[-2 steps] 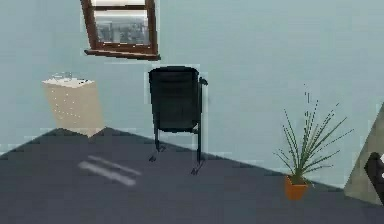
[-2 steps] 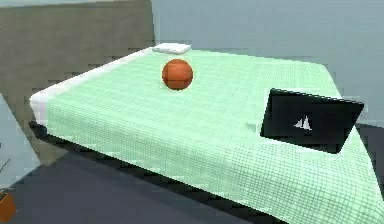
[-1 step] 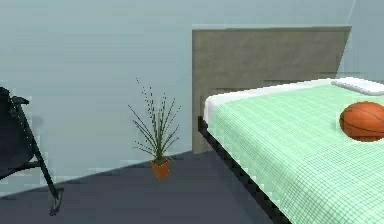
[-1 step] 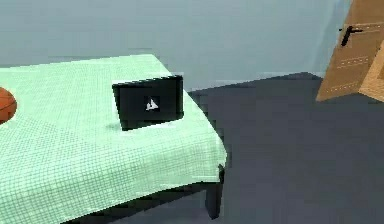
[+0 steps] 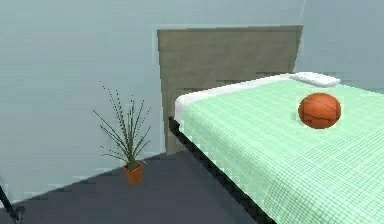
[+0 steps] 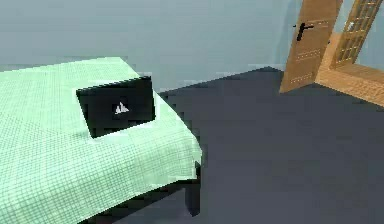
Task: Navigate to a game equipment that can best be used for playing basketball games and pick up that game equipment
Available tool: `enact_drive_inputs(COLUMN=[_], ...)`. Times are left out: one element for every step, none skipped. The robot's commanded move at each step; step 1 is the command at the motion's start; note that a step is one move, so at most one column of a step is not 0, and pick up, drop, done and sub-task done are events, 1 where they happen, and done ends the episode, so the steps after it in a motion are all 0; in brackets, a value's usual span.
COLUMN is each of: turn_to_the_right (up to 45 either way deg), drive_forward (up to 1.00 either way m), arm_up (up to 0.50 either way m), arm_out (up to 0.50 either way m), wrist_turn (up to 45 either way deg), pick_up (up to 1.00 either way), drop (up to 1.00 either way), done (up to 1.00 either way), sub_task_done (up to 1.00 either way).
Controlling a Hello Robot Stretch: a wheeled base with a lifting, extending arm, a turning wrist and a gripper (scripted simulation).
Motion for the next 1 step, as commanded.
enact_drive_inputs(turn_to_the_right=[0.0], drive_forward=[0.8], arm_up=[0.0], arm_out=[0.0], wrist_turn=[0.0], pick_up=[0.0], drop=[0.0], done=[0.0], sub_task_done=[0.0])
